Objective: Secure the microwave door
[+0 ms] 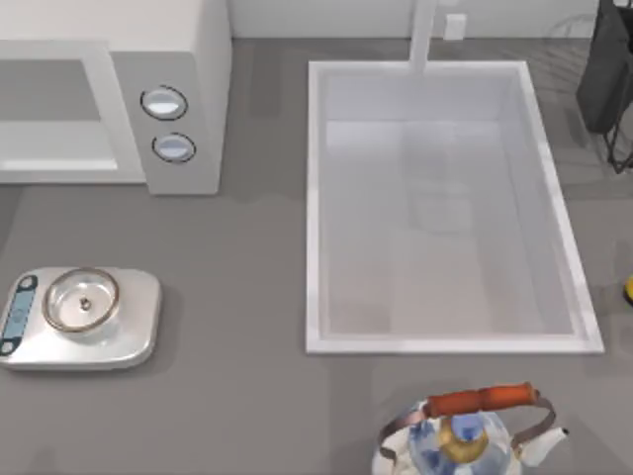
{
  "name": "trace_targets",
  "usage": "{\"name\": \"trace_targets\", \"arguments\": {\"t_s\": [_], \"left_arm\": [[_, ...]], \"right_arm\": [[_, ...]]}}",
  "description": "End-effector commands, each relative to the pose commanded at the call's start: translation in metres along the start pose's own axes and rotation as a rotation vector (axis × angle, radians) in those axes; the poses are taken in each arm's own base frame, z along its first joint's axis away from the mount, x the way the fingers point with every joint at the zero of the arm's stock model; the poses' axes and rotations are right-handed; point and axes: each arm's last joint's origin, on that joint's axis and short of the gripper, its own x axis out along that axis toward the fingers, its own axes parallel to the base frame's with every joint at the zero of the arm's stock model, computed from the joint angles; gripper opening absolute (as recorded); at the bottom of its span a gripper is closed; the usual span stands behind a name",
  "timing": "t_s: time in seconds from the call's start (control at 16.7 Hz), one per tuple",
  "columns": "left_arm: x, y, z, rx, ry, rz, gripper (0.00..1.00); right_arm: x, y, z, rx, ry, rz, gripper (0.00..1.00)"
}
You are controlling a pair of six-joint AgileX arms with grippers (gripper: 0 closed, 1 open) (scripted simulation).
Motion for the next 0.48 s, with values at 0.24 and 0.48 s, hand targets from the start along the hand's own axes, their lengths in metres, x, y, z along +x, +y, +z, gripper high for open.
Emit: {"name": "trace_targets", "arguments": {"t_s": [0.24, 0.48], "left_arm": [[0.013, -0.0033, -0.0165, -0.01, 0.007, -0.009, 0.0], [0.0129, -0.0053, -0.014, -0.005, 0.006, -0.011, 0.0]], "right_arm": [[0.0, 0.0, 0.0, 0.0, 0.0, 0.0, 1.0], [0.0, 0.0, 0.0, 0.0, 0.0, 0.0, 1.0]]}}
